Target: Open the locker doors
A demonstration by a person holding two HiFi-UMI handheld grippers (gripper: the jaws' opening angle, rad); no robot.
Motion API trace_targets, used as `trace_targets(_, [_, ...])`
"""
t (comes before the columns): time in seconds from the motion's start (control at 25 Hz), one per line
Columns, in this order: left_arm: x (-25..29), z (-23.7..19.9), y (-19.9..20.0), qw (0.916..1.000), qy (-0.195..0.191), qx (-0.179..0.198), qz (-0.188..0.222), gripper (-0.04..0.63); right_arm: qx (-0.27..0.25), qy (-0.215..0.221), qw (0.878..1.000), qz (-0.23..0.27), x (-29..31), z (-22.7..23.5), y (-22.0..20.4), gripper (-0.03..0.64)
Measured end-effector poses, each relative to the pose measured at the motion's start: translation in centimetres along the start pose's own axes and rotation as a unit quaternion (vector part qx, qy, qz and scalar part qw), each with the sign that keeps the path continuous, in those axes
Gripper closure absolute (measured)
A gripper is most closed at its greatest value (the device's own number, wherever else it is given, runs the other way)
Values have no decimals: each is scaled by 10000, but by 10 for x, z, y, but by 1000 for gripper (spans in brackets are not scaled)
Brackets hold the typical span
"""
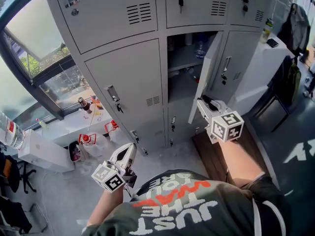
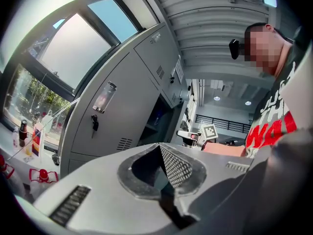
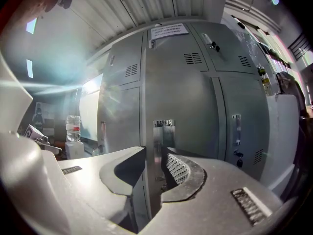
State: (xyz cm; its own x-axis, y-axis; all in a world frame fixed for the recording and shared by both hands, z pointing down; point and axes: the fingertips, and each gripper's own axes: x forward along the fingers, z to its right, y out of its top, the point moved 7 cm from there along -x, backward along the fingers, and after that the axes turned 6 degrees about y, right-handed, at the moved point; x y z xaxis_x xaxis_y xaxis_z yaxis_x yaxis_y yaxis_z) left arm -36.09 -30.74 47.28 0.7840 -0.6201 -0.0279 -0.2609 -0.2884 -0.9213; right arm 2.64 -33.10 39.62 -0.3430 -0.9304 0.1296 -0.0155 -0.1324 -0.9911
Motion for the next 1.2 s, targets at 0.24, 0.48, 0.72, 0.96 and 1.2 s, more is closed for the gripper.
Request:
trace_targets(0.24, [19,26,-6,9999,-89,91,-47,594,38,198,9998,-3,-23,12,-3,498])
trace_targets(0.48, [41,61,-16,9999,-40,107,-19,594,-38,390,9992,36,-51,28,-6,499])
trace_targets(0.72, [70,105,-31,9999,-56,123,28,594,-126,705,9974,-3,-77,54,-9,499])
trace_targets(0.96, [91,144,-44,9999,5,161,63,594,-104,926,9956,-11,-102,80,-13,499])
trace_targets(1.2, [107,177,-58,9997,133,159,99,594,-237,1106,9936,-4,-123,108,-14,499])
